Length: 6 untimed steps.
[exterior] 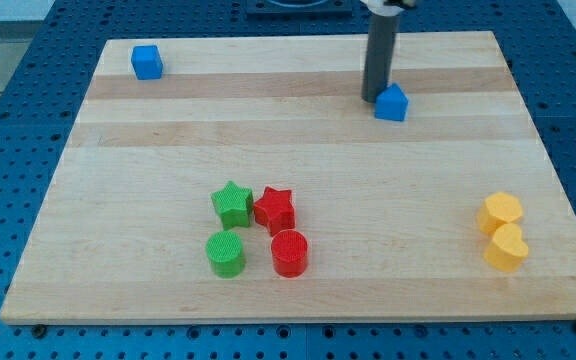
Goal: Move the blue triangle left to the yellow hexagon
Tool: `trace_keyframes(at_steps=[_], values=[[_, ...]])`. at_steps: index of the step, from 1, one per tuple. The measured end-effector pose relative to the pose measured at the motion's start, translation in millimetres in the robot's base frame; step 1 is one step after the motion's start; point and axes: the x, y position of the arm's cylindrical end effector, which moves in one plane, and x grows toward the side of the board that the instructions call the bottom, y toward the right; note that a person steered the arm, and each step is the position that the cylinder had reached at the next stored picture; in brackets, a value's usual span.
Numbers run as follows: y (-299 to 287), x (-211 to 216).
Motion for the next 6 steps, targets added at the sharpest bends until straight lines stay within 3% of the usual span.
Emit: trace_keyframes(at_steps=[4, 6], values=[[77, 16], [67, 59]])
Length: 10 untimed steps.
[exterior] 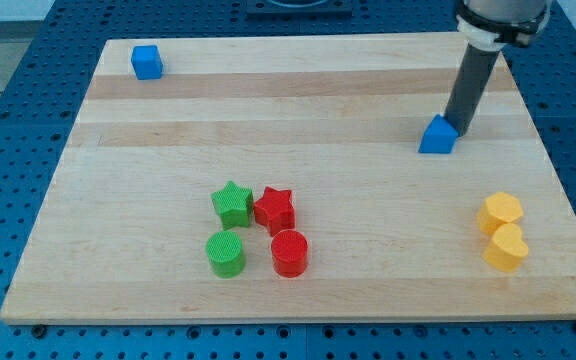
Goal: Move the blue triangle left to the yellow hexagon
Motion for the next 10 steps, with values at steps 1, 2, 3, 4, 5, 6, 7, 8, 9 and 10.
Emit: trace_keyframes(at_steps=[1, 2, 3, 4, 5, 6, 7, 8, 9, 10], values=[[-42, -7], [-55, -2], [-55, 12], [-58, 24], [-85, 34], [-83, 47], [-79, 36], [-67, 35], [-35, 55], [-32, 80]])
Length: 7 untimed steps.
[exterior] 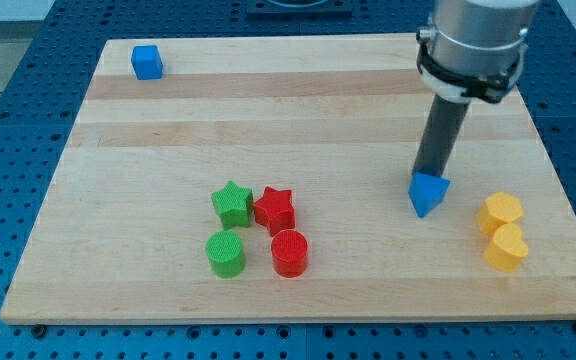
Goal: Move the blue triangle left to the yellow hexagon
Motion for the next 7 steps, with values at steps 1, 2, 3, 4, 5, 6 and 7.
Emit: trace_keyframes(at_steps=[1, 2, 3, 4, 5, 6, 7], values=[[-23, 0], [-37, 0], [-31, 17], [-24, 35], [-24, 46], [-24, 46], [-31, 32]])
